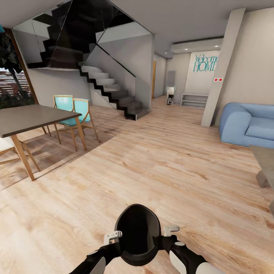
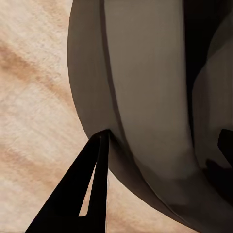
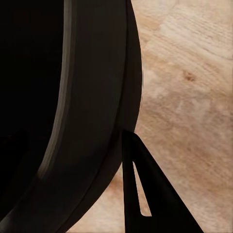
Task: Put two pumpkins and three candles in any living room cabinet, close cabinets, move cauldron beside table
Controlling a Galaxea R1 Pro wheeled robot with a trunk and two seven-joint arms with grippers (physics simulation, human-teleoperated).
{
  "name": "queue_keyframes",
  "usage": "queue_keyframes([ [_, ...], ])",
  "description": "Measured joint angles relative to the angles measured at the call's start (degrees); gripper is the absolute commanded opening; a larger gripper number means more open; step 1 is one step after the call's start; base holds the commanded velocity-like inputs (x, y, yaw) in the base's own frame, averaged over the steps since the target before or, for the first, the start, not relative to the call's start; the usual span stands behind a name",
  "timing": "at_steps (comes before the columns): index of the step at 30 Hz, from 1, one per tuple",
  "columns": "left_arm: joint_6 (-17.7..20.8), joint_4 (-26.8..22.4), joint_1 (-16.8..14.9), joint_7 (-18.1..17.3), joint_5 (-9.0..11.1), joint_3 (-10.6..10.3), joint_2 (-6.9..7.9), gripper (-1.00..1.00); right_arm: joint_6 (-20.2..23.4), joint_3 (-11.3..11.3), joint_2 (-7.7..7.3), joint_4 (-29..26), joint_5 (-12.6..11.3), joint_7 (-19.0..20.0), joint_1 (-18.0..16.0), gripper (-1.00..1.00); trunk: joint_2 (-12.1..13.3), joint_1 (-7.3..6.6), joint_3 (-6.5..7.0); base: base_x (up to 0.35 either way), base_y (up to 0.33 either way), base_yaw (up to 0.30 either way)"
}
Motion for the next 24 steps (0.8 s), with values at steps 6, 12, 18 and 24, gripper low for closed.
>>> queue_keyframes([
  [6,0.0,0.0,0.0,0.0,0.1,0.0,0.01,-1.00,0.1,0.1,-0.01,-0.1,0.0,-0.1,0.0,-1.00,0.0,-0.01,0.00,0.255,0.168,-0.114],
  [12,0.0,0.0,0.0,0.0,0.1,-0.1,0.02,-1.00,0.1,0.1,-0.02,-0.1,0.0,-0.1,0.0,-1.00,0.0,-0.01,0.00,0.268,0.207,-0.264],
  [18,0.0,0.0,0.0,0.0,0.1,-0.1,0.01,-1.00,0.0,0.0,-0.02,-0.1,0.0,-0.1,0.0,-1.00,0.0,-0.01,0.00,0.269,0.219,-0.278],
  [24,0.0,0.0,0.0,0.0,0.2,-0.1,0.04,-1.00,0.1,0.1,-0.02,-0.2,-0.1,-0.1,0.0,-1.00,0.0,-0.01,0.00,0.269,0.220,-0.279],
])
